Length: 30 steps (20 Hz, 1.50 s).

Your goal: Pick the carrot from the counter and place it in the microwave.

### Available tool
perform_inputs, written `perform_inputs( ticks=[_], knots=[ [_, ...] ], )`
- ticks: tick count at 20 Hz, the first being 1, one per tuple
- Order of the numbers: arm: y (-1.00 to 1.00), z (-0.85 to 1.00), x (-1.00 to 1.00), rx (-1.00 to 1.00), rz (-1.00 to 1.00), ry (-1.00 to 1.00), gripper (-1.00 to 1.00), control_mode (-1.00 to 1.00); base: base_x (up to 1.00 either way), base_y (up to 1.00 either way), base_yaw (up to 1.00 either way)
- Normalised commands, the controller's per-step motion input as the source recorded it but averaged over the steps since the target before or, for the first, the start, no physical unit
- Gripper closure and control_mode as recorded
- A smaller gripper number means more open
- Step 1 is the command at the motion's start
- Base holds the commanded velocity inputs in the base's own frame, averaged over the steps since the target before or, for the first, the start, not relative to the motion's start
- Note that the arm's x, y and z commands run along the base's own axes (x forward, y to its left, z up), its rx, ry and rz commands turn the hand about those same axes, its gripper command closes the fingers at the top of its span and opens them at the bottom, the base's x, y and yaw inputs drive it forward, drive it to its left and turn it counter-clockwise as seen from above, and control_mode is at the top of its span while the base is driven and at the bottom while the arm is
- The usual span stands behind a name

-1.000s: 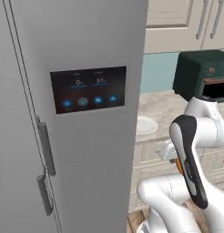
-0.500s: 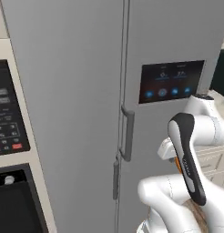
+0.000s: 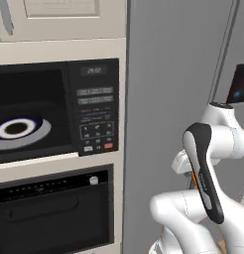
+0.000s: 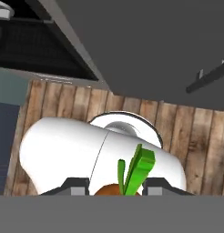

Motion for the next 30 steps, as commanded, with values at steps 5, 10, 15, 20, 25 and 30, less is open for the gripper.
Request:
perform_inputs(
  ticks=[5, 10, 15, 20, 25, 30],
  knots=[
    [0.00, 0.00, 0.00, 0.00, 0.00, 0.00, 1.00, 1.00, 0.02, 1.00, 0.00],
    [0.00, 0.00, 0.00, 0.00, 0.00, 0.00, 1.00, 1.00, 0.13, 1.00, 0.00],
    [0.00, 0.00, 0.00, 0.00, 0.00, 0.00, 1.00, 1.00, 0.29, 1.00, 0.00],
    [0.00, 0.00, 0.00, 0.00, 0.00, 0.00, 1.00, 1.00, 0.27, 0.27, 0.03],
    [-0.14, 0.03, 0.13, 0.02, 0.09, 0.00, 1.00, -1.00, 0.01, -0.12, 0.02],
    [-0.06, 0.39, 0.82, 0.16, 0.10, -0.19, 1.00, -1.00, 0.00, 0.00, 0.00]
  ],
)
